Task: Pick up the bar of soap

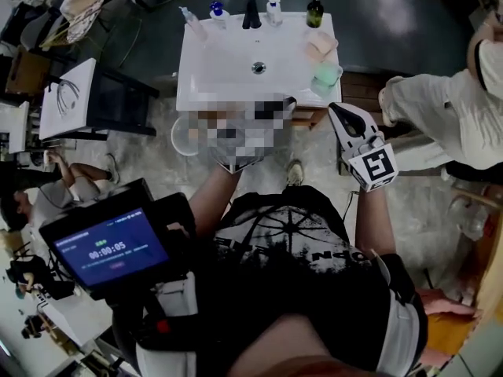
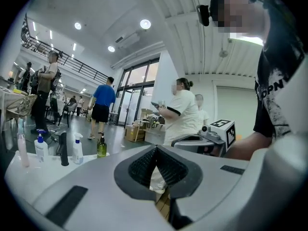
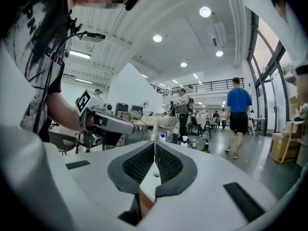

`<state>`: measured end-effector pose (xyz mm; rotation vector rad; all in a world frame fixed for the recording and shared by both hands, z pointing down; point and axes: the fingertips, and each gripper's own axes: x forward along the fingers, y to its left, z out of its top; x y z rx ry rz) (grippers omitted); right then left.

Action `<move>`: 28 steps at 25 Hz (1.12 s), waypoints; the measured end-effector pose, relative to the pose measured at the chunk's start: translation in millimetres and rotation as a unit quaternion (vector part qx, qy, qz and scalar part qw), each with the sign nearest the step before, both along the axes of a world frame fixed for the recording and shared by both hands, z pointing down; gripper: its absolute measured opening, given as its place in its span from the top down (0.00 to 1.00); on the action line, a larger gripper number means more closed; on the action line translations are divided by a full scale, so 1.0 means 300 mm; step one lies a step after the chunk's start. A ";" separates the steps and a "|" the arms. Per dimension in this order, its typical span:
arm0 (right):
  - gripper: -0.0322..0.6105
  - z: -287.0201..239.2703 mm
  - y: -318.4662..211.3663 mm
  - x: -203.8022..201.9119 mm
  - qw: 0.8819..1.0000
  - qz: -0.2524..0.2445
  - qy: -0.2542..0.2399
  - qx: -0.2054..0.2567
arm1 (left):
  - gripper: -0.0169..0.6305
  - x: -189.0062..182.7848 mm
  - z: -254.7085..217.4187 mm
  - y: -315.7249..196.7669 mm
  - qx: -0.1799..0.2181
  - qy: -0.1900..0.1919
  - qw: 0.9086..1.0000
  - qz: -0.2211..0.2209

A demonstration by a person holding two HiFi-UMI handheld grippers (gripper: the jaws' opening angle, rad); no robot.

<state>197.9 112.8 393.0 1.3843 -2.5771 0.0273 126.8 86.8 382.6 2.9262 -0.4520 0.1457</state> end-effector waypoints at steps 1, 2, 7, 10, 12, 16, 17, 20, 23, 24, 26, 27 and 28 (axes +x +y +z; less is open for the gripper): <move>0.93 -0.002 -0.015 0.017 1.000 0.000 -0.003 -0.001 | 0.96 0.016 0.003 -0.014 -0.001 -0.002 1.000 -0.001; 0.93 -0.008 -0.034 0.034 1.000 0.000 -0.008 0.004 | 0.96 0.034 0.006 -0.029 -0.003 -0.004 1.000 -0.003; 0.93 -0.002 -0.118 0.117 1.000 -0.008 -0.017 0.002 | 0.96 0.127 0.017 -0.104 -0.002 -0.007 1.000 -0.009; 0.93 0.031 -0.144 0.157 1.000 -0.018 -0.014 -0.001 | 0.96 0.166 0.039 -0.130 -0.004 -0.012 1.000 -0.013; 0.93 0.058 -0.155 0.179 1.000 -0.024 -0.012 -0.006 | 0.96 0.186 0.050 -0.145 -0.006 -0.015 1.000 -0.015; 0.93 0.042 -0.199 0.208 0.999 -0.022 -0.024 0.011 | 0.96 0.222 0.053 -0.176 -0.005 -0.017 1.000 -0.016; 0.93 0.036 -0.210 0.212 0.999 -0.023 -0.027 0.017 | 0.96 0.230 0.052 -0.182 -0.005 -0.017 1.000 -0.016; 0.93 0.042 -0.231 0.224 0.999 -0.021 -0.028 0.010 | 0.96 0.246 0.056 -0.202 -0.005 -0.019 1.000 -0.014; 0.93 0.059 -0.246 0.233 0.999 -0.020 -0.025 0.005 | 0.96 0.251 0.063 -0.222 -0.006 -0.022 1.000 -0.013; 0.93 0.066 -0.248 0.235 1.000 -0.020 -0.023 -0.001 | 0.96 0.252 0.065 -0.229 -0.007 -0.022 1.000 -0.011; 0.93 0.066 -0.253 0.238 1.000 -0.012 -0.023 -0.010 | 0.96 0.256 0.060 -0.242 -0.006 -0.022 1.000 -0.004; 0.93 0.067 -0.259 0.240 1.000 -0.009 -0.022 -0.010 | 0.96 0.258 0.058 -0.249 -0.006 -0.021 1.000 0.000; 0.93 0.069 -0.266 0.243 1.000 -0.006 -0.021 -0.009 | 0.96 0.260 0.058 -0.259 -0.006 -0.020 1.000 0.004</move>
